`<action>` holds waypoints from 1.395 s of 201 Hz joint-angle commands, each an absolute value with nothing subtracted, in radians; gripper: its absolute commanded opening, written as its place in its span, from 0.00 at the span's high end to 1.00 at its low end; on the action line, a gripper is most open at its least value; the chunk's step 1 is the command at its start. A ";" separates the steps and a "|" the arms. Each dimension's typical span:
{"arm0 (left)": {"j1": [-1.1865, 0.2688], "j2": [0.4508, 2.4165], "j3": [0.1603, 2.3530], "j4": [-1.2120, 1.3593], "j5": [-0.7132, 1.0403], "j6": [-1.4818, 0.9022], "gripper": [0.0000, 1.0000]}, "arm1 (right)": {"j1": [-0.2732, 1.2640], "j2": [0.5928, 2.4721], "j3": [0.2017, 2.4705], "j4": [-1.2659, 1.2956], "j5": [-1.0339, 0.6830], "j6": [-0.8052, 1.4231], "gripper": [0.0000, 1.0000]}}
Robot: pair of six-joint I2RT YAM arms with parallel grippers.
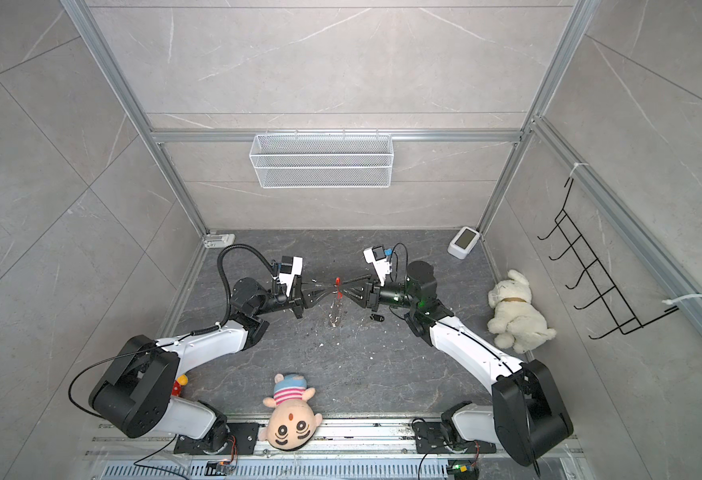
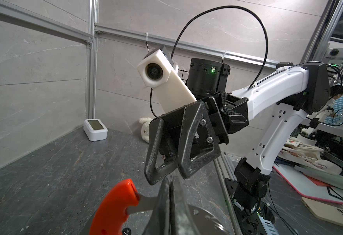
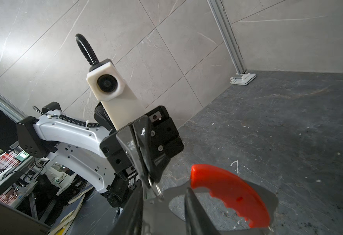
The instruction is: Put the keys on the keyring
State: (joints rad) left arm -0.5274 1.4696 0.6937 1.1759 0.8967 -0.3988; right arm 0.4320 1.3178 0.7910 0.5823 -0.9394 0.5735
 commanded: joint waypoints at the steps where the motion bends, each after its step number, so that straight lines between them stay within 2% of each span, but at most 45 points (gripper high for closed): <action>1: -0.523 1.436 0.737 1.255 0.883 -0.407 1.00 | 0.449 1.317 0.808 0.623 -0.965 0.580 0.70; 20: -0.523 1.444 0.739 1.267 0.879 -0.416 1.00 | 0.460 1.326 0.813 0.624 -0.965 0.577 0.75; 63: -0.523 1.459 0.746 1.299 0.874 -0.442 1.00 | 0.470 1.338 0.824 0.624 -0.960 0.571 0.81; 90: -0.523 1.462 0.744 1.308 0.873 -0.450 1.00 | 0.476 1.343 0.835 0.626 -0.954 0.571 0.90; 103: -0.523 1.463 0.742 1.313 0.873 -0.451 1.00 | 0.481 1.344 0.838 0.626 -0.948 0.569 1.00; 127: -0.523 1.468 0.743 1.316 0.875 -0.459 1.00 | 0.480 1.335 0.860 0.583 -0.945 0.551 1.00; 177: -0.523 1.462 0.748 1.204 0.903 -0.394 1.00 | 0.480 1.285 0.949 0.193 -0.849 0.322 1.00; 191: -0.519 1.430 0.752 1.079 0.900 -0.310 1.00 | 0.480 1.294 0.996 0.024 -0.801 0.210 1.00; 211: -0.515 1.334 0.767 0.756 0.832 -0.078 0.83 | 0.485 1.342 1.079 -0.240 -0.708 0.027 1.00; 214: -0.515 1.317 0.774 0.704 0.820 -0.031 0.76 | 0.485 1.350 1.095 -0.272 -0.692 0.008 1.00; 221: -0.515 1.283 0.797 0.545 0.788 0.071 0.70 | 0.486 1.367 1.120 -0.331 -0.660 -0.032 1.00; 251: -0.515 1.217 0.922 0.036 0.692 0.427 0.69 | 0.497 1.375 1.131 -0.382 -0.601 -0.172 1.00; 280: -0.515 1.266 1.053 -0.246 0.705 0.584 0.71 | 0.529 1.369 1.129 -0.370 -0.586 -0.252 1.00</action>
